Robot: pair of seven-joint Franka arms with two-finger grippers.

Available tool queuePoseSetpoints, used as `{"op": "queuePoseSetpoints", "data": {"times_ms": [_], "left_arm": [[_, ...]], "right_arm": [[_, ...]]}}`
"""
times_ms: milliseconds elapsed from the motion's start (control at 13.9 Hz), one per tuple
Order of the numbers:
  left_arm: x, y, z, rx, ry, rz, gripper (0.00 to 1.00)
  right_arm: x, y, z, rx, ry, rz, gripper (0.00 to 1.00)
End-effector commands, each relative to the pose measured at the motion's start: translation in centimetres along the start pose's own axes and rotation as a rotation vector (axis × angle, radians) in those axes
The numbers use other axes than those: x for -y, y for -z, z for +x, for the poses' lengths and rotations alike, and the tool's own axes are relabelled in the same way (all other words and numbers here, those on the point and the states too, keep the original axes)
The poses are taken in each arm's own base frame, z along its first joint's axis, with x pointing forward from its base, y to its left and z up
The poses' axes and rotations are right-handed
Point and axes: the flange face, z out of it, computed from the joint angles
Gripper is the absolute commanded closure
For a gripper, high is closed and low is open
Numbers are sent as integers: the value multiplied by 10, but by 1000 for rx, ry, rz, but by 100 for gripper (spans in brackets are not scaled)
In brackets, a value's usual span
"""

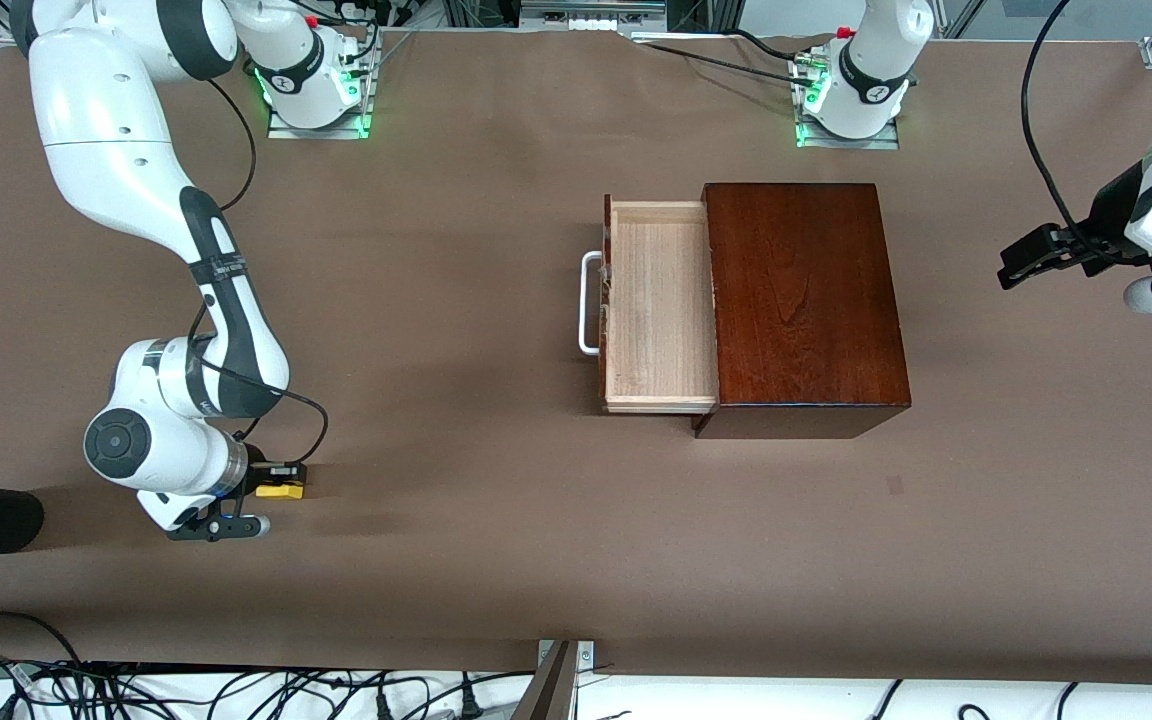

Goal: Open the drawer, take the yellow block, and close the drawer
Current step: 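Lift the yellow cube out of the drawer with the right gripper, then lower the cube onto the table and open the right gripper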

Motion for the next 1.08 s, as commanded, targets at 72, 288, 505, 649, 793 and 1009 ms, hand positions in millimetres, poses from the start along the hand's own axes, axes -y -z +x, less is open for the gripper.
{"op": "queuePoseSetpoints", "data": {"times_ms": [72,288,505,649,793,1009], "left_arm": [[0,5,5,-15,-13,9,0],[0,5,5,-15,-13,9,0],[0,5,5,-15,-12,9,0],[0,5,5,-15,-12,9,0],[0,5,5,-14,-7,7,0],[-2,5,5,-15,-4,3,0]], "right_arm": [[-2,-5,2,-23,25,-4,72],[-1,-4,8,-80,15,1,0],[5,16,8,-81,17,5,0],[4,55,5,-49,16,6,0],[3,106,-3,-25,-19,3,0],[-2,180,-20,0,-72,-15,0]]}}
